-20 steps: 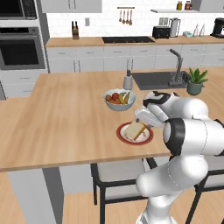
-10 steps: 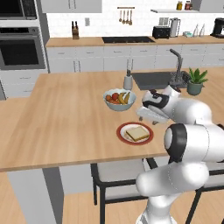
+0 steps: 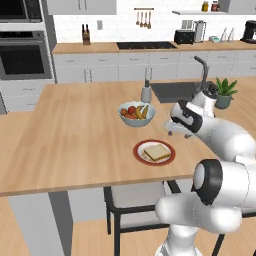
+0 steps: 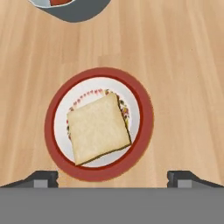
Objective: Start the toaster. Once the lever pops up, take the bread to the plate on the dining counter.
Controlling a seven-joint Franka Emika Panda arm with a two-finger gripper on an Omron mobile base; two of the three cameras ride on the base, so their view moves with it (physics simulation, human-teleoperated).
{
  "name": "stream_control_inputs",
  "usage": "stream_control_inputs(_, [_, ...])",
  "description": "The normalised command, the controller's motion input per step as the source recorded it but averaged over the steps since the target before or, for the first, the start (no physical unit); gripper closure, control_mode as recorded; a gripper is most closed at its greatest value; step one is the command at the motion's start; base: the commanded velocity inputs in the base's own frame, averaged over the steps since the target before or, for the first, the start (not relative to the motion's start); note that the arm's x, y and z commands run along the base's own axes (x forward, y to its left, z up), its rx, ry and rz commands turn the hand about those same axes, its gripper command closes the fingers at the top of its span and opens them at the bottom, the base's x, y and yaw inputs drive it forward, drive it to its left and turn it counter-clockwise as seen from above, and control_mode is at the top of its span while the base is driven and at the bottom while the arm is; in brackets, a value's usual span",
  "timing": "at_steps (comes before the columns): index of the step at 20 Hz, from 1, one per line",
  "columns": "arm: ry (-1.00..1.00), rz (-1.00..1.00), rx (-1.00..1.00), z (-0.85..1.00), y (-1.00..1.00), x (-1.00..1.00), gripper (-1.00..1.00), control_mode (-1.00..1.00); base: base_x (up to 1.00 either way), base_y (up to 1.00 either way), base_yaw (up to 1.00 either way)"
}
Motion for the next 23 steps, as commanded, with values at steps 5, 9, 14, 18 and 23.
stream_control_inputs(5, [-0.15, 0.01, -0.02, 0.35, 0.16, -0.71, -1.0, -1.0, 0.0, 0.0, 0.0])
stream_control_inputs(9, [-0.12, 0.0, 0.0, 0.29, 0.03, -0.52, -1.0, -1.0, 0.0, 0.0, 0.0])
stream_control_inputs(14, [-0.11, 0.0, 0.0, 0.3, 0.11, -0.46, -1.0, -1.0, 0.0, 0.0, 0.0])
stream_control_inputs(18, [-0.11, 0.0, 0.0, 0.52, 0.09, -0.49, -1.0, -1.0, 0.0, 0.0, 0.0])
stream_control_inputs(23, [-0.07, 0.0, 0.0, 0.49, 0.0, -0.36, -1.0, -1.0, 0.0, 0.0, 0.0])
